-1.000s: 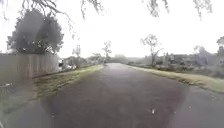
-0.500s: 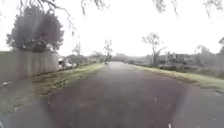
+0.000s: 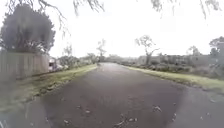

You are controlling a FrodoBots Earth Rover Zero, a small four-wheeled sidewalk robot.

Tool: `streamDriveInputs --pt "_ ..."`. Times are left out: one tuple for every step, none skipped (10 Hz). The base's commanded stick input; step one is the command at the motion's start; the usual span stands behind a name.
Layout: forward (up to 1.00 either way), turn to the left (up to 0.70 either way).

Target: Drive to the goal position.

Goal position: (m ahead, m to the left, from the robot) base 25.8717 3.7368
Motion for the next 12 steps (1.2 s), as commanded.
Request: streamDriveInputs --pt "0.7 0.0" --pt "0.7 0.0" --pt "0.7 0.0" --pt "0.7 0.0" --pt "0.7 0.0" --pt "0.7 0.0" --pt "0.7 0.0" --pt "0.7 0.0" --pt "0.7 0.0" --pt "0.7 -0.2" --pt "0.7 -0.35" --pt "0.7 -0.35"
